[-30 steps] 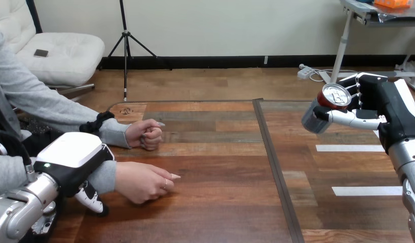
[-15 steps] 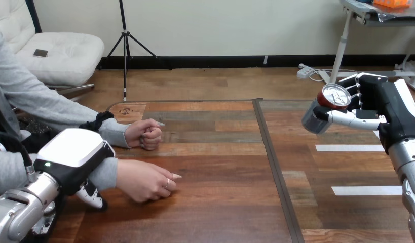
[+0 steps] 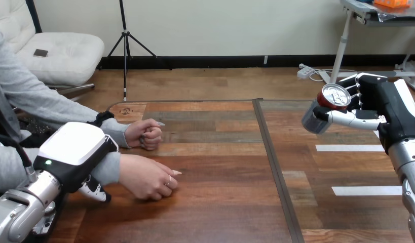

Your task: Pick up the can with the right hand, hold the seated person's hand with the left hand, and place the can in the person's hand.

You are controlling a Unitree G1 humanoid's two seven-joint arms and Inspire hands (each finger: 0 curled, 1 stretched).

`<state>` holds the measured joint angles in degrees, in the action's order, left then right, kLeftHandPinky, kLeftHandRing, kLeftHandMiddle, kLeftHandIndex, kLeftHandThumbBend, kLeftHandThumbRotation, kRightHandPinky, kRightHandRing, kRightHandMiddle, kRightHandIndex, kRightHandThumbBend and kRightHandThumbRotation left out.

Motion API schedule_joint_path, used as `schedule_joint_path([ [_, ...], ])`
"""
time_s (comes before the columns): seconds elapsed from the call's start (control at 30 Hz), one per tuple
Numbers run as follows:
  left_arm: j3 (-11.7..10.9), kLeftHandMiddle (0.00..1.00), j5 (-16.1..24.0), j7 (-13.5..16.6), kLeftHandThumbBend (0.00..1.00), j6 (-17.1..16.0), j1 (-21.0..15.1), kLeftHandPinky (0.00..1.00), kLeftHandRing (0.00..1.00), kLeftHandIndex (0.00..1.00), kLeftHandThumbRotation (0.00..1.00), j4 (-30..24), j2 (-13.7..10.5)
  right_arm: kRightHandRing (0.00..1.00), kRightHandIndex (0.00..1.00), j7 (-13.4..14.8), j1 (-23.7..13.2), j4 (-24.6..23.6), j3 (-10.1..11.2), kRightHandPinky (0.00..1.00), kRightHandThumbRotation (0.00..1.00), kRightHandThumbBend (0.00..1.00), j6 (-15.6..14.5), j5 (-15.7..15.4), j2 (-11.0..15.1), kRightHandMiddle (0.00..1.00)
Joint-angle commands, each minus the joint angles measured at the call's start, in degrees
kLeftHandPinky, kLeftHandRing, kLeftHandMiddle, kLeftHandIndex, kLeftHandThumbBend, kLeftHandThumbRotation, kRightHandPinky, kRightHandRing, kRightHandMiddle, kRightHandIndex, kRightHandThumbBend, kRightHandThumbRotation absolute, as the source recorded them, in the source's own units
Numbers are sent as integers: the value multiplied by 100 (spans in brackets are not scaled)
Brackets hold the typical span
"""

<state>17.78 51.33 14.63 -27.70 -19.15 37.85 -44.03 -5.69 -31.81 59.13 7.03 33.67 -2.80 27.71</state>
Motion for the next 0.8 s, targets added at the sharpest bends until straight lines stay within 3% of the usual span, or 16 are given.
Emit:
schedule_joint_path([
  [0.0, -18, 28, -4, 288, 97, -98, -312, 18, 24, 28, 0, -72, -198, 37, 45, 89, -254, -330, 79, 33, 0, 71, 71, 34, 64, 43],
  [0.23, -95, 27, -222, 250, 96, -344, -339, 17, 23, 28, 0, 64, -161, 37, 45, 43, -265, -320, 104, 33, 0, 71, 6, 90, 46, 43],
  [0.37, -223, 26, -626, 11, 97, -537, -325, 16, 23, 27, 0, 160, -96, 37, 45, 59, -261, -306, 90, 33, 0, 71, 51, 61, 56, 43],
  [0.57, -272, 27, -976, -398, 97, -455, -280, 17, 23, 27, 0, 66, -95, 37, 45, 32, -271, -269, 105, 33, 0, 70, 69, 92, 43, 42],
  [0.77, -296, 29, -1131, -567, 99, -496, -247, 19, 25, 29, 0, -35, -129, 37, 45, 61, -270, -273, 96, 34, 0, 71, 55, 69, 41, 42],
])
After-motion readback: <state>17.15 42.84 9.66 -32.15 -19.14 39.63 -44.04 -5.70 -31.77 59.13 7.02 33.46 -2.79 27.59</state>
